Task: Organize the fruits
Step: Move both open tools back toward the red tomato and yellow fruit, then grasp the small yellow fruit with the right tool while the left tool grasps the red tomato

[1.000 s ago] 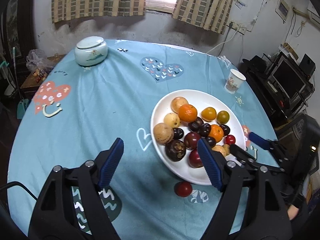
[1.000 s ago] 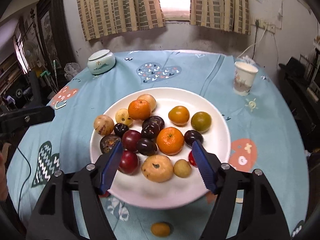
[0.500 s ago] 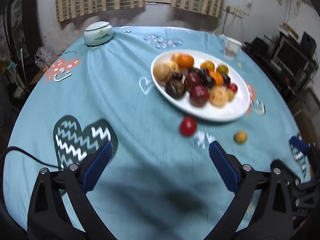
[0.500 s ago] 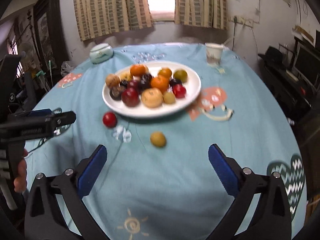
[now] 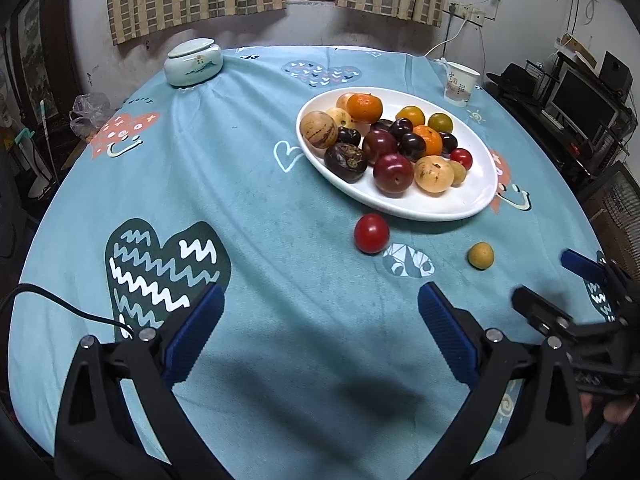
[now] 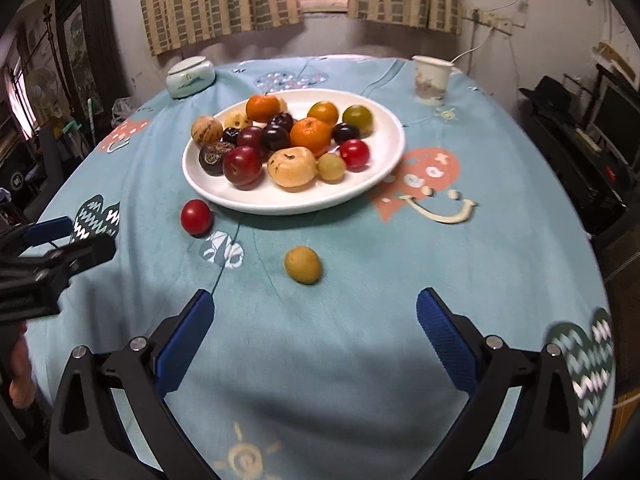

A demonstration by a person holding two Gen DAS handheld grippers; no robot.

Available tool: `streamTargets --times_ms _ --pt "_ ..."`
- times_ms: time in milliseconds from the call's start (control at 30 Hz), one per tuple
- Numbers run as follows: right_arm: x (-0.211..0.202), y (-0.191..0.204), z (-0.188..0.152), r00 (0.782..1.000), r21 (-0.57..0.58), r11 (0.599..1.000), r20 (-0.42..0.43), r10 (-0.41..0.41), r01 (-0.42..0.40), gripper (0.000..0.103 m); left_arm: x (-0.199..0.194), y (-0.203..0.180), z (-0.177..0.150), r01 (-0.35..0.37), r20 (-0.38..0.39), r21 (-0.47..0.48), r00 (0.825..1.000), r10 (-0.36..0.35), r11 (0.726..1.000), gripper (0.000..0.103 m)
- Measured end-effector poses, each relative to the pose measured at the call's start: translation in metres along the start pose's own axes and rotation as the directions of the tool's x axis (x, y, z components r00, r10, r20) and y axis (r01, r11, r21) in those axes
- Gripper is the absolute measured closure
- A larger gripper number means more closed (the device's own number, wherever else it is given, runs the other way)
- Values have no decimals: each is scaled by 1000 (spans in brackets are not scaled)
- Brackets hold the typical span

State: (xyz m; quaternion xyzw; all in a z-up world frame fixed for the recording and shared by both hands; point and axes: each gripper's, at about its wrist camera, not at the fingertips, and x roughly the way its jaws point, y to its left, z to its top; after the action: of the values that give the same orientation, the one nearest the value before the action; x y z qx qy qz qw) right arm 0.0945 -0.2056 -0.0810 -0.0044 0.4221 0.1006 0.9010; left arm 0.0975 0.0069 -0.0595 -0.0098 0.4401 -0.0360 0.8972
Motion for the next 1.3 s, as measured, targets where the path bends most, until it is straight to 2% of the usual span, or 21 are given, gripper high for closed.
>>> streamTargets --times_ms 33,100,167,200,300,333,400,600,767,867,933,967,1000,1033,1133,1300 --pt "8 2 3 1000 -7 1000 -4 12 -12 17 1 0 0 -5 -1 2 1000 5 1000 4" --pt "25 5 8 999 -26 1000 -43 8 -9 32 3 2 0 -16 -8 5 1000 16 1000 4" --pt "37 6 11 997 -21 1000 -72 8 -9 37 6 3 0 -20 -16 5 1000 20 1000 4" --pt "44 6 13 996 -17 1000 -86 0 -1 43 6 3 1 -22 -18 5 1000 22 1000 4" --pt "61 3 15 991 -7 1000 -131 -16 16 69 10 2 4 -25 -25 9 999 25 1000 4" --pt "60 4 17 993 -18 1000 -121 -19 17 77 12 1 6 -25 -31 10 999 25 1000 4" --pt "53 3 16 991 -7 1000 -130 7 -8 77 18 -1 8 -27 -47 14 998 28 1000 4" --pt "1 -10 0 996 38 996 -45 76 -75 77 39 -23 20 -15 -61 57 998 19 998 4" --pt "-4 -26 -18 986 82 987 -88 144 -137 77 79 -42 27 -11 -84 77 996 17 997 6" --pt "-5 -32 -22 985 99 985 -87 151 -142 77 92 -48 27 -26 -89 94 995 35 995 22" --pt "-7 -36 -22 985 106 983 -80 155 -147 77 102 -49 28 -25 -107 91 994 35 996 40" --pt "-7 -37 -23 985 108 983 -78 157 -148 77 102 -48 29 -18 -99 82 995 26 996 42" --pt "-7 -38 -23 984 111 982 -80 160 -151 77 103 -48 29 -8 -95 75 995 15 997 48" --pt "-7 -38 -23 983 114 982 -83 164 -154 77 102 -49 29 -4 -91 76 996 11 997 72" --pt "-7 -39 -24 982 122 980 -79 169 -159 77 91 -49 27 47 -89 65 995 -41 997 74" --pt "-10 -34 -22 983 119 979 -69 173 -164 77 62 -50 17 64 -61 67 996 -60 996 75"
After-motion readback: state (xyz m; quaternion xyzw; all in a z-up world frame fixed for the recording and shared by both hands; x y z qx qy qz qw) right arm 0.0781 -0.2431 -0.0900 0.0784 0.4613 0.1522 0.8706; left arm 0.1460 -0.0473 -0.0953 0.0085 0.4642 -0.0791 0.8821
